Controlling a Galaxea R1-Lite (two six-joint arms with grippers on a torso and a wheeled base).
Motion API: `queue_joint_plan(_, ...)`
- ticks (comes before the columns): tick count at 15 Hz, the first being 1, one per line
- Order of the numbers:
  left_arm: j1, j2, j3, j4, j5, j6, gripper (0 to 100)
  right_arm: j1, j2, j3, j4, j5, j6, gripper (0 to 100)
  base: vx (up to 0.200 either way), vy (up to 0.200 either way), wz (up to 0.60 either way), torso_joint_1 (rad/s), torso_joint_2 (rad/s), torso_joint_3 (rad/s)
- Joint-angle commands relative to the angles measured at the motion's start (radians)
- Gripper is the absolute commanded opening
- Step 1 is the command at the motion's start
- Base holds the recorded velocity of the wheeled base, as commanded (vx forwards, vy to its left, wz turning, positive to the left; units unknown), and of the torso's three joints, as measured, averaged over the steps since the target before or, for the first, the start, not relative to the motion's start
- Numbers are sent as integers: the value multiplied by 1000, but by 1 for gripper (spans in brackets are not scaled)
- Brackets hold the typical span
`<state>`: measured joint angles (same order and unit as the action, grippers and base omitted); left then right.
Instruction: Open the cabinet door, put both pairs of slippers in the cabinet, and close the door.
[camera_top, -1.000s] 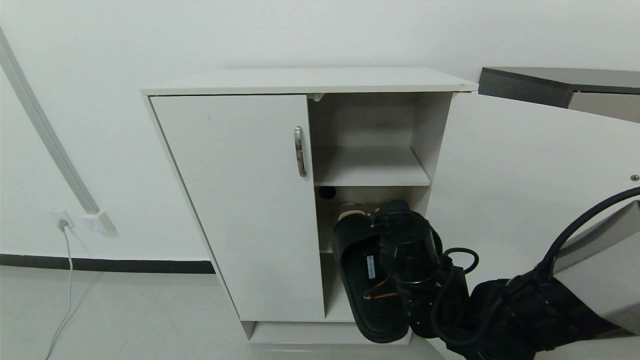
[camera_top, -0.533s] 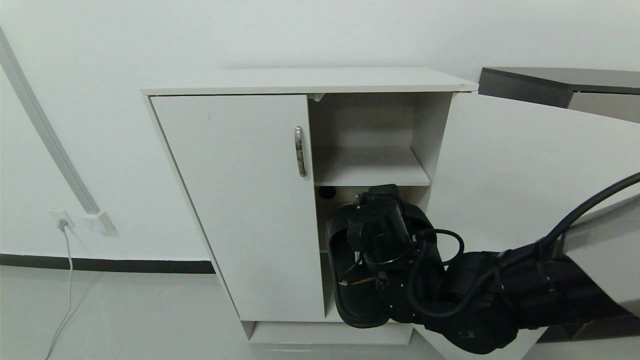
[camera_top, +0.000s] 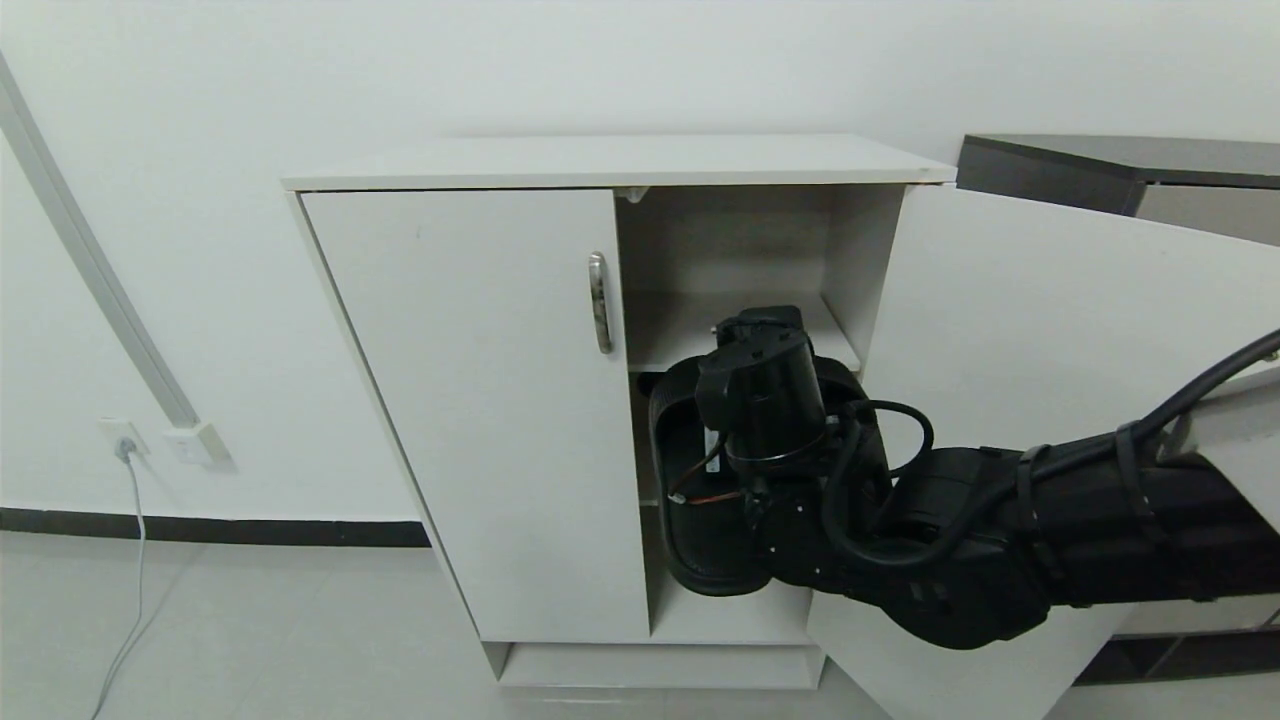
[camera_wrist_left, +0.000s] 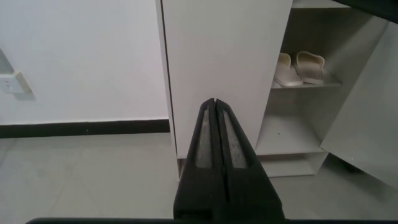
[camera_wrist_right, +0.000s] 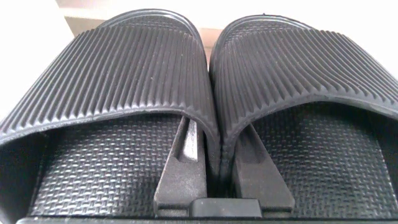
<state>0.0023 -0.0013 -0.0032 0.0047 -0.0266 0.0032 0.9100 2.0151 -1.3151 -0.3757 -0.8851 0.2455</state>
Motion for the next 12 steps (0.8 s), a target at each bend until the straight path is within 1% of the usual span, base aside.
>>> queue_joint_plan(1,1,1,0,0,1,0,0,-16,4,-9,-5,-2,-2,0,0,0,0,0,0,0)
queue_joint_plan(11,1,1,0,0,1,0,0,-25,22,-3,-3,-3,6,0,0,0,0,0,0,0)
queue_joint_plan(12,1,1,2,0,-1,0,0,-25,22,0,-3,-3,8,0,200,0,0,2,2,-2)
